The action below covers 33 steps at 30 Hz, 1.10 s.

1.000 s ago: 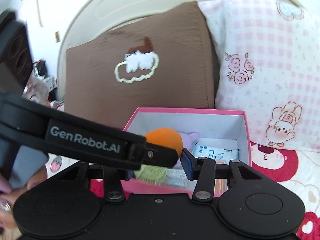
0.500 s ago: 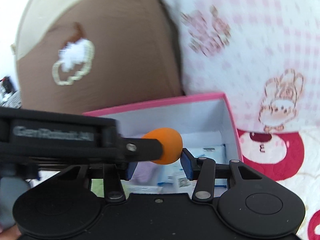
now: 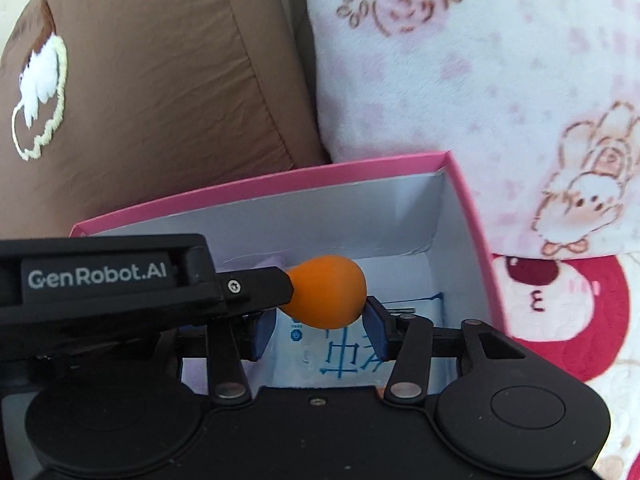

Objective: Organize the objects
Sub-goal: 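Lower the sponge onto the wipe pack and open the left tool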

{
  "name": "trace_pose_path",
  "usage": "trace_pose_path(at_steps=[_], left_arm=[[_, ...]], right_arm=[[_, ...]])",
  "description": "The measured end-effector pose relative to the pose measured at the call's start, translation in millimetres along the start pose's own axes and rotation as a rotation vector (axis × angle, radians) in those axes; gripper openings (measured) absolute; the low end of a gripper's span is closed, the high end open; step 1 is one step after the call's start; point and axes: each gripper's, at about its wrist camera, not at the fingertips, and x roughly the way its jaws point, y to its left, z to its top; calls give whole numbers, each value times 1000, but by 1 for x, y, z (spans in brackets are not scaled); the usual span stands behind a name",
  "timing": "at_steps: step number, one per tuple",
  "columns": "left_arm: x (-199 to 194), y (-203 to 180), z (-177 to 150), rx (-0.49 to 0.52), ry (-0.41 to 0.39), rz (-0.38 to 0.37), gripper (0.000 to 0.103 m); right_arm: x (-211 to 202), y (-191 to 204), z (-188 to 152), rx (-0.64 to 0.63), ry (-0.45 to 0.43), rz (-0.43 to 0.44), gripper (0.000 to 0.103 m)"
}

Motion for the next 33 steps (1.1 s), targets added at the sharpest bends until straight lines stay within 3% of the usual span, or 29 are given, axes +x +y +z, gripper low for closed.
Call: trace_pose_path(at_steps=[8, 17, 24, 33], left_arm=[[-26, -2, -3, 72, -43, 46, 50], [-83, 2, -23, 148, -68, 87, 53], [-114, 2, -39, 178, -47, 102, 53], [-163, -2, -63, 232, -50, 104, 55]], right_arm=[[-25, 11, -8, -61, -30, -38, 62], [-80, 14, -34, -170, -70, -5, 61], [-104, 0, -47, -157, -58, 20, 60], [-151, 12, -66, -171, -62, 43, 61]])
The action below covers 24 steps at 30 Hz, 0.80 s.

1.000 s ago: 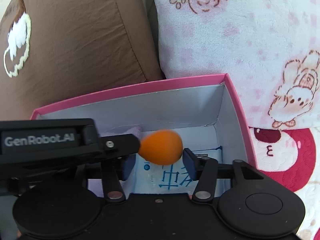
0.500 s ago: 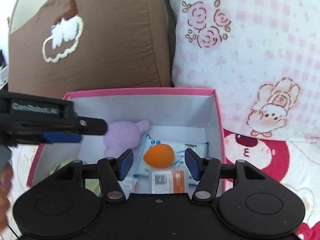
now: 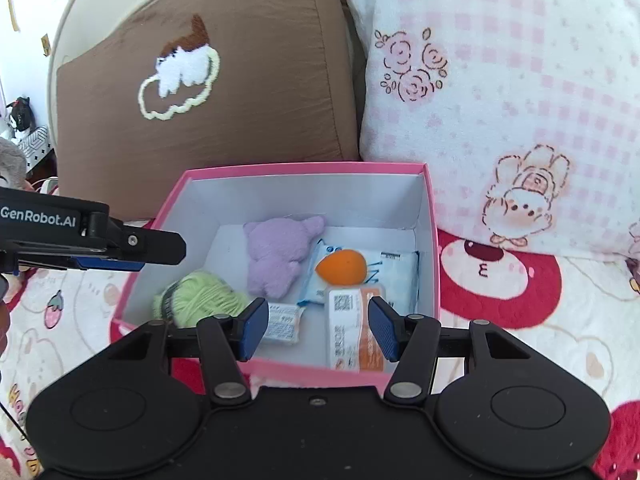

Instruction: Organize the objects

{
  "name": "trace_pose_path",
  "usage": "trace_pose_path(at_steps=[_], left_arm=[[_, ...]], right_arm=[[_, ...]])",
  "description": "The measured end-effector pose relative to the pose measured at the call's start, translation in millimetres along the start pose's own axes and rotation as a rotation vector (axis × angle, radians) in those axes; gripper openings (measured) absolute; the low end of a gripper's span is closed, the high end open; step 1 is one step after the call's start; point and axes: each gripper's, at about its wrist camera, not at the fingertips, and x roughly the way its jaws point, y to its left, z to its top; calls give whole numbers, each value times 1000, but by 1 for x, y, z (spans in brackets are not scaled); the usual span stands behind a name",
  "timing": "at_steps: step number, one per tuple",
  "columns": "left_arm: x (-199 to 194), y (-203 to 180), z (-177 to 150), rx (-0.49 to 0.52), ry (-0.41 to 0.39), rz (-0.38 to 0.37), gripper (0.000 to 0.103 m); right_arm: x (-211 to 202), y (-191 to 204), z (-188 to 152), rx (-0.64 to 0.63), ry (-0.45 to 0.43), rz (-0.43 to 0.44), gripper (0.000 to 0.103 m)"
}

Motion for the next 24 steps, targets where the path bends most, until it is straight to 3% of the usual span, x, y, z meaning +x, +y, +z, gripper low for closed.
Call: trace_pose_path(at_steps=[4, 9, 17, 24], left_arm=[[-29, -10, -13, 73, -8, 47, 57], [-63, -14, -27, 126, 4, 30, 63], [-94, -5, -56, 132, 23, 31, 67], [-116, -1, -82, 152, -13, 76, 70]], right_arm=[[-23, 7, -6, 22, 20, 0, 62], [-54, 13, -14, 10, 12, -22, 67], [-96, 19, -34, 2, -16, 5, 71], [-115, 31, -50, -31, -32, -35, 74]])
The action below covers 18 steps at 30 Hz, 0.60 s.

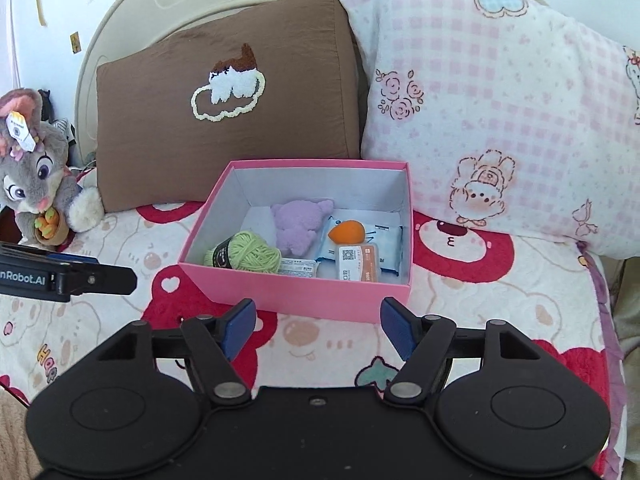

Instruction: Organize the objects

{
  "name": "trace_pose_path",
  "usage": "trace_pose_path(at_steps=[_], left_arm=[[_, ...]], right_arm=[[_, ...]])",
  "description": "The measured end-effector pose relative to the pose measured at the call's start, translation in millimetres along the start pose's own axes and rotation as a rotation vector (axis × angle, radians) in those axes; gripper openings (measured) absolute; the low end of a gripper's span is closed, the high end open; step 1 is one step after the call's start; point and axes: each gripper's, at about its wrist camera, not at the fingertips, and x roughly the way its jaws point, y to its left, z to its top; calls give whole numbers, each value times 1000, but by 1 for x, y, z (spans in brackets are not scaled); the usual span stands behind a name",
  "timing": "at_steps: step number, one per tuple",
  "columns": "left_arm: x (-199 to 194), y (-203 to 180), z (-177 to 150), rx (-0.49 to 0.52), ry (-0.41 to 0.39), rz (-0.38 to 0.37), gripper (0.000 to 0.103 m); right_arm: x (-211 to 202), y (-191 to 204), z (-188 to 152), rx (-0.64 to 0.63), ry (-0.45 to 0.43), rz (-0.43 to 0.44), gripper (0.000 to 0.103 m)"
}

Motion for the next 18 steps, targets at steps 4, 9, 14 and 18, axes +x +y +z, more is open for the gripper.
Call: trace_pose_path(at_steps=[4, 9, 14, 18], left_arm=[[-1, 2, -14, -4, 2, -3, 73], [6, 0, -32, 15, -8, 54, 74], [16, 0, -39, 13, 17, 42, 74], [25, 4, -43, -9, 31, 58, 75]], right_arm=[[-4, 0, -10, 21, -4, 2, 79], [2, 2, -24, 10, -7, 2, 81], [9, -2, -34, 37, 3, 21, 81], [13, 0, -40, 16, 2, -11, 81]])
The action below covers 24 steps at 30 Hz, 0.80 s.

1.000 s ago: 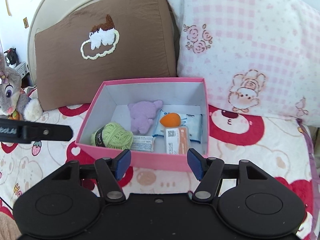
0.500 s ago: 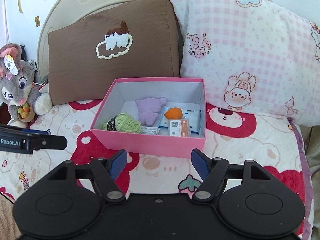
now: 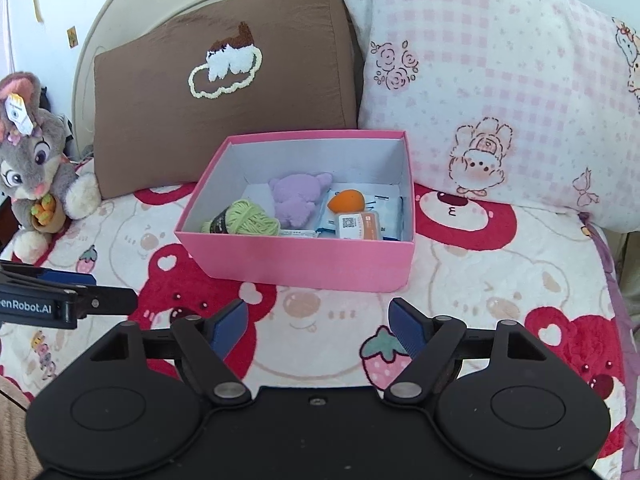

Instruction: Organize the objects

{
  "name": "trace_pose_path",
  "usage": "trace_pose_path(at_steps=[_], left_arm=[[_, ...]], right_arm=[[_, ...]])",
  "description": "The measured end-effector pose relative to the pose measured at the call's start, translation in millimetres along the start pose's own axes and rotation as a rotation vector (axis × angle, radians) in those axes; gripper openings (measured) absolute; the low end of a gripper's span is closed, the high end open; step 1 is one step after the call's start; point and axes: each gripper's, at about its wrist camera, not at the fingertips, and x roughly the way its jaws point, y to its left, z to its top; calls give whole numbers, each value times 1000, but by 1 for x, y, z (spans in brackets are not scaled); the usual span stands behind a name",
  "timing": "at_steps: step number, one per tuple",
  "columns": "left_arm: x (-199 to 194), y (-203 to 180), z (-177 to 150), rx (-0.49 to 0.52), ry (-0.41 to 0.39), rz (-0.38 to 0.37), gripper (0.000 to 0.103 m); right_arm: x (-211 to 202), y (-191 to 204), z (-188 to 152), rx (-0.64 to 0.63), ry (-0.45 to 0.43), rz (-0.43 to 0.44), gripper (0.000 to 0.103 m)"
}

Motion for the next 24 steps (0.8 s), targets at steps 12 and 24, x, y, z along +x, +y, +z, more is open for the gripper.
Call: trace_pose_path(at_steps=[12, 24], left_arm=[[15, 5, -6, 13, 18, 11, 79], [18, 9, -6, 2, 46, 24, 98]], right_arm=[[6, -2, -14, -5, -8, 1, 87], [5, 0, -10, -1, -10, -40, 97]])
